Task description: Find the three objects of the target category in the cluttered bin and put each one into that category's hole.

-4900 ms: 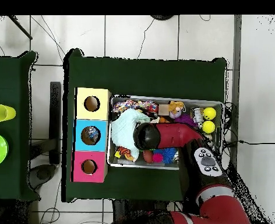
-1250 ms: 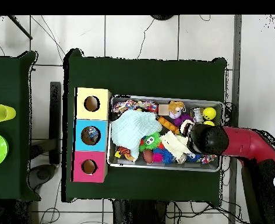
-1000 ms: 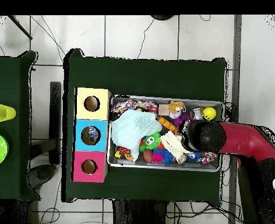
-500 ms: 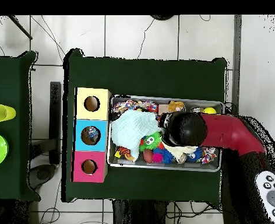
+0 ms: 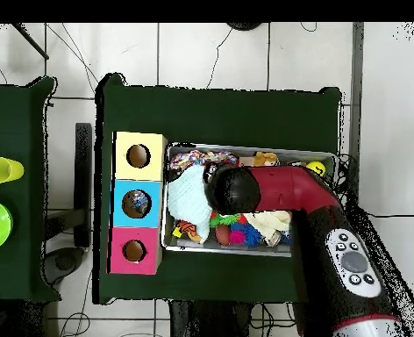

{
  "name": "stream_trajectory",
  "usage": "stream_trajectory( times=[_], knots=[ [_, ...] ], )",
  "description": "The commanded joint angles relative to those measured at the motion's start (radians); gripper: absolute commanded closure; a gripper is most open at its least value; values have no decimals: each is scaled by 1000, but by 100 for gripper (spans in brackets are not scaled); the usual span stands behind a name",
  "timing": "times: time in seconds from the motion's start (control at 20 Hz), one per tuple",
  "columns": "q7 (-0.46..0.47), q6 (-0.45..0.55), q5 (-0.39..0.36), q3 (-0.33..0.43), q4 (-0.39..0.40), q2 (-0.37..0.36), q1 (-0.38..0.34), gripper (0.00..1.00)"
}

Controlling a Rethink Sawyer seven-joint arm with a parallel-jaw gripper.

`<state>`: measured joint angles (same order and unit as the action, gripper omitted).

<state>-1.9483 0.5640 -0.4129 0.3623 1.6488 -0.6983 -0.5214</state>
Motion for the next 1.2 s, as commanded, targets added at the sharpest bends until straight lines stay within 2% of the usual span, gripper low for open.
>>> stream_trajectory(
  times=[0.05,0.25,0.4,0.5,0.6,0.65,0.7,0.75,0.8,0.85,1.05,1.2],
  knots=[
    [133,-112,-135,70,20,179,13,0],
    [229,-122,-200,119,-7,244,-13,0],
    [226,-127,-221,133,-18,268,-27,0],
    [184,-136,-244,109,-49,289,-17,0],
    [63,-166,-270,23,-102,310,42,0],
    [-43,-191,-261,-42,-137,340,77,0],
    [-90,-204,-259,-75,-158,358,93,0],
    [-194,-234,-263,-161,-204,387,148,0],
    [-230,-254,-261,-198,-229,408,169,0],
    [-306,-288,-253,-270,-271,445,212,0],
    [-385,-377,-196,-407,-334,524,289,0],
    [-447,-484,-129,-522,-390,616,349,0]
  ],
)
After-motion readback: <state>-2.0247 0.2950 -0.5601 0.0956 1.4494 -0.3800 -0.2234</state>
